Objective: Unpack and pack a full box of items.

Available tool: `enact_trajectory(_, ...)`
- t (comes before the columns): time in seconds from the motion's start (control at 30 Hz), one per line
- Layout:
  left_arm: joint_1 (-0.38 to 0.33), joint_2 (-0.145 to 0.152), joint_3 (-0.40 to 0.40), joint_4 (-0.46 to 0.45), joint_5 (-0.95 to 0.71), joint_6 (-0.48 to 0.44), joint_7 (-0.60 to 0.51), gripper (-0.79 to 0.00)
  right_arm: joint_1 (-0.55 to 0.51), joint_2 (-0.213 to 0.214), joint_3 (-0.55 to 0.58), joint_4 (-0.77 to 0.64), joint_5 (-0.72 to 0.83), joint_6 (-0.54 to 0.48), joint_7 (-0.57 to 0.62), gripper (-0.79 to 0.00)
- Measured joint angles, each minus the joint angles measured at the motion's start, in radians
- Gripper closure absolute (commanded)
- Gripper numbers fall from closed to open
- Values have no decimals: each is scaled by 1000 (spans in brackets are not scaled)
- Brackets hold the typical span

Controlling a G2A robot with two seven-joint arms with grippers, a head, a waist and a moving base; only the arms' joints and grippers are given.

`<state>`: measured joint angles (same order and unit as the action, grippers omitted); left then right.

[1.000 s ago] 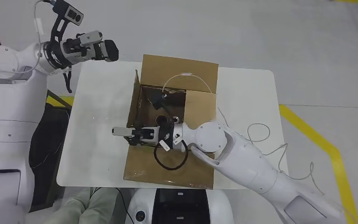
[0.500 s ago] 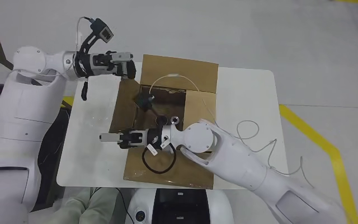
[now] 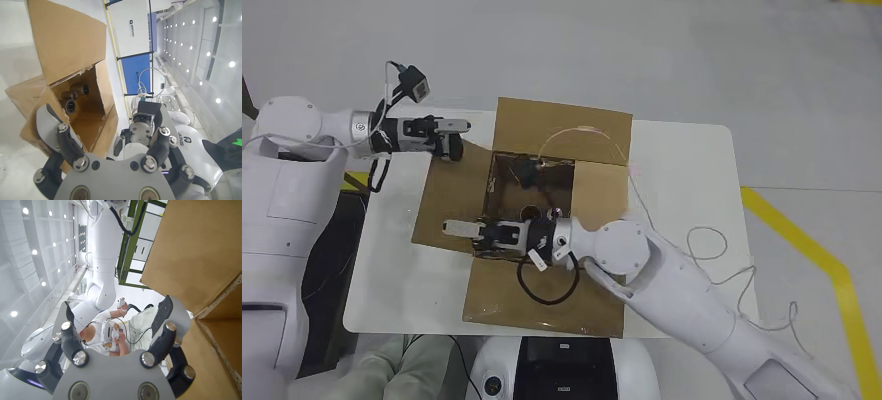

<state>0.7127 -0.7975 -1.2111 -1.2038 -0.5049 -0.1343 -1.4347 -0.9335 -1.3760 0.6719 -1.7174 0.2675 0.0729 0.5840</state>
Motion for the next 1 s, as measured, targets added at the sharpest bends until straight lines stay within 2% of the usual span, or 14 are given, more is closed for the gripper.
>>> enact_trajectory(0.2, 37, -3, 24, 20, 22, -10, 10, -785, -112, 39, 101, -95, -66, 46, 11, -785)
enact_trajectory(0.53, 72, -22, 71, 126, -10, -40, 46, -785, -278, 88, 246, -230, -134, 85, 39, -785)
enact_trajectory(0.77, 62, -33, 85, 162, -21, -52, 55, -785, -321, 99, 279, -256, -142, 91, 54, -785)
enact_trajectory(1.0, 49, -29, 66, 152, 6, -61, 58, -785, -336, 104, 287, -264, -151, 89, 56, -785)
